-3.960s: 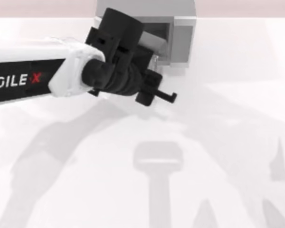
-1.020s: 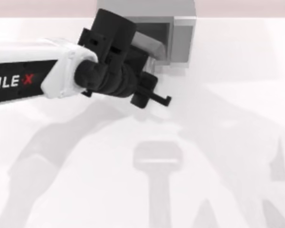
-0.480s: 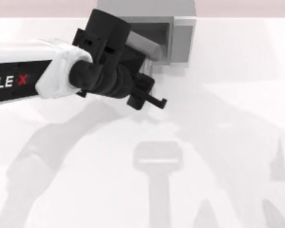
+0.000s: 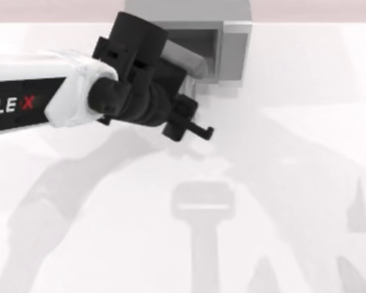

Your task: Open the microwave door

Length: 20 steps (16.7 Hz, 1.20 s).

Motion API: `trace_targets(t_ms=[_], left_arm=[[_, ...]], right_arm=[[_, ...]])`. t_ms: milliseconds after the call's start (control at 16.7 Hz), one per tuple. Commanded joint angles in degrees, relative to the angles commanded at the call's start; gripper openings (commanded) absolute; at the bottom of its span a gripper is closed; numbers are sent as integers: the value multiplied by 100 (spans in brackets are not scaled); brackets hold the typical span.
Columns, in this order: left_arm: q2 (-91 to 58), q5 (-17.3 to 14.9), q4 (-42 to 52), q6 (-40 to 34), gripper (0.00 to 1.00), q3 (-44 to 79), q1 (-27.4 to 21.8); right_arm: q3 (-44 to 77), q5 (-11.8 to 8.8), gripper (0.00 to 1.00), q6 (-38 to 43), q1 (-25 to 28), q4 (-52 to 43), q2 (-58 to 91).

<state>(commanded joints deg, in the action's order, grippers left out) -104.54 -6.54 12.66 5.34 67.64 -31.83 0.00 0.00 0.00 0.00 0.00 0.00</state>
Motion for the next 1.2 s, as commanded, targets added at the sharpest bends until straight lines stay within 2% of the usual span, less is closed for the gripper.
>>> trace_targets(t_ms=[960,1200], left_arm=[[0,0,0,0,0,0,0],[36,-124,12,92,0,-50,17]], right_arm=[[0,0,100,0,0,0,0],[0,0,100,0,0,0,0]])
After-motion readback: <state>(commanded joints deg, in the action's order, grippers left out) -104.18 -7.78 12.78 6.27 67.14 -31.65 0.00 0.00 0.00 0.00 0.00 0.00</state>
